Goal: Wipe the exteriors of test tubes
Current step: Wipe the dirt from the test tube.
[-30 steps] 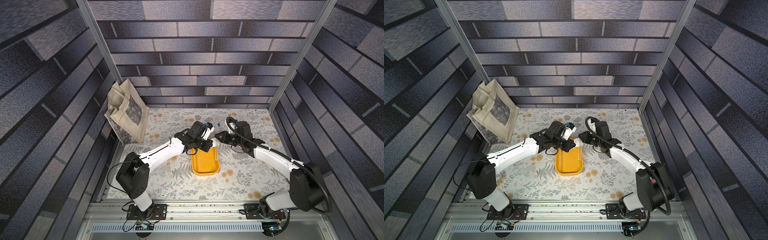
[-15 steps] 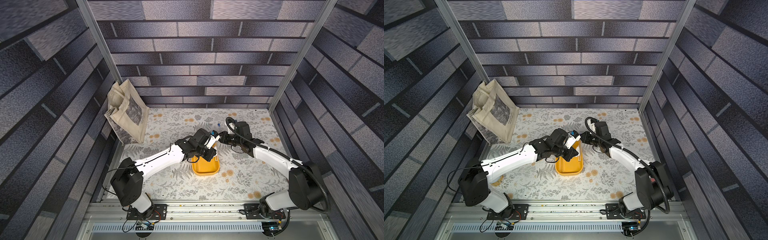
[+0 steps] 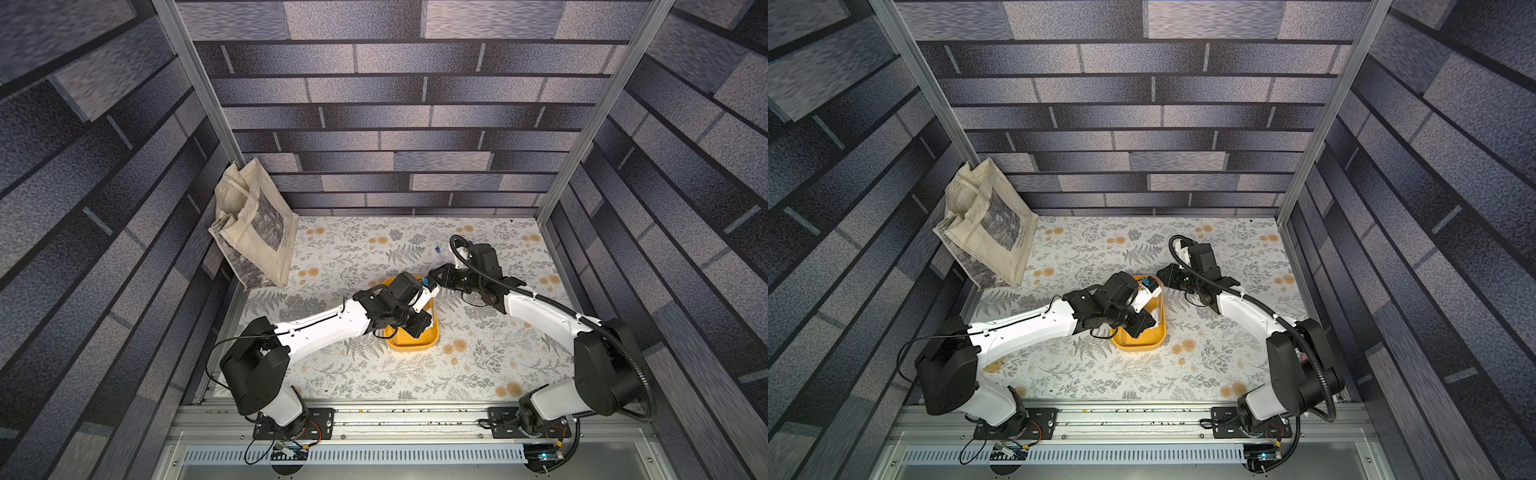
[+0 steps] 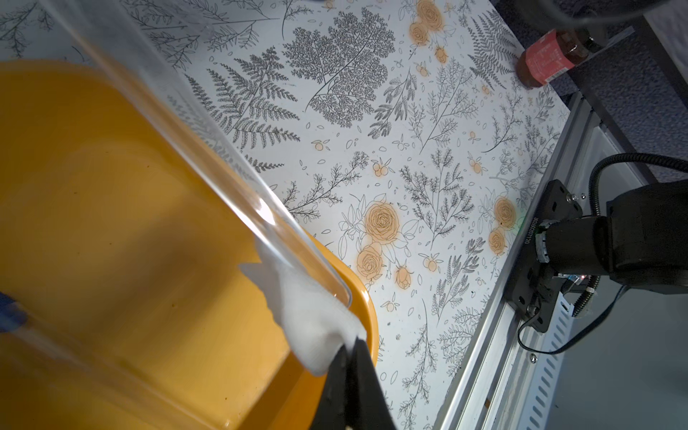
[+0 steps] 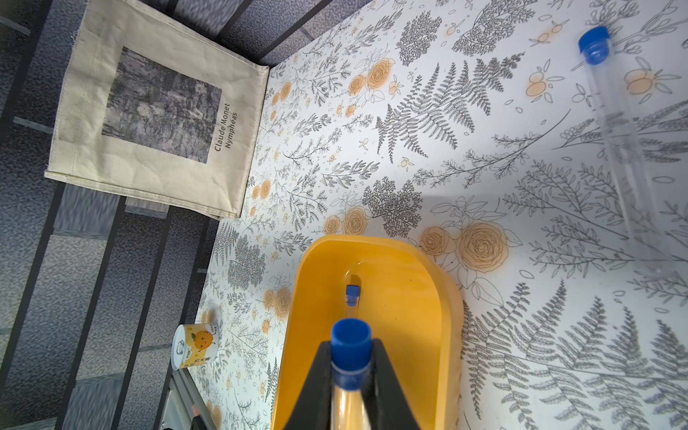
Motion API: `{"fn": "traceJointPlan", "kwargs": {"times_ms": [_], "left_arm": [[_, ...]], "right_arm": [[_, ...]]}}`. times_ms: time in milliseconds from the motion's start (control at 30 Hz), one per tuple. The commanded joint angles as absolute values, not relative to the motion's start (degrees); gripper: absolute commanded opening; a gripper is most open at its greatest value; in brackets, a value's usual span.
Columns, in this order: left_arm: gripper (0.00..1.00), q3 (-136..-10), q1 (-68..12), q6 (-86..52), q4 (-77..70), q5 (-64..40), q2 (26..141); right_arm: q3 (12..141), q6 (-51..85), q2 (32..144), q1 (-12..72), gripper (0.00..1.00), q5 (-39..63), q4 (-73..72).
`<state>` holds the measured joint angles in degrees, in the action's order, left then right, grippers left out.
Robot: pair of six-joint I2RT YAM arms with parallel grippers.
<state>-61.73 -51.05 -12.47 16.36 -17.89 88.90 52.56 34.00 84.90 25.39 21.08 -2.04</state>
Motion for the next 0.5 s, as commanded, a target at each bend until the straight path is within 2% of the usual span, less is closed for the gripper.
{"fn": "traceJointPlan", "kwargs": {"times_ms": [0,467], "left_arm": [[0.00,-63.39,-50.47,-13.33,14.97,-19.32,88.73],[0.00,-71.12,-45.11,-10.68,15.00,-20.53,93.41]], "right_arm": [[53.44,34.01,85.20,25.73,0.11,21.59,-3.96],[53.17,34.10,85.06,25.73,0.11,21.60,-3.91]]}}
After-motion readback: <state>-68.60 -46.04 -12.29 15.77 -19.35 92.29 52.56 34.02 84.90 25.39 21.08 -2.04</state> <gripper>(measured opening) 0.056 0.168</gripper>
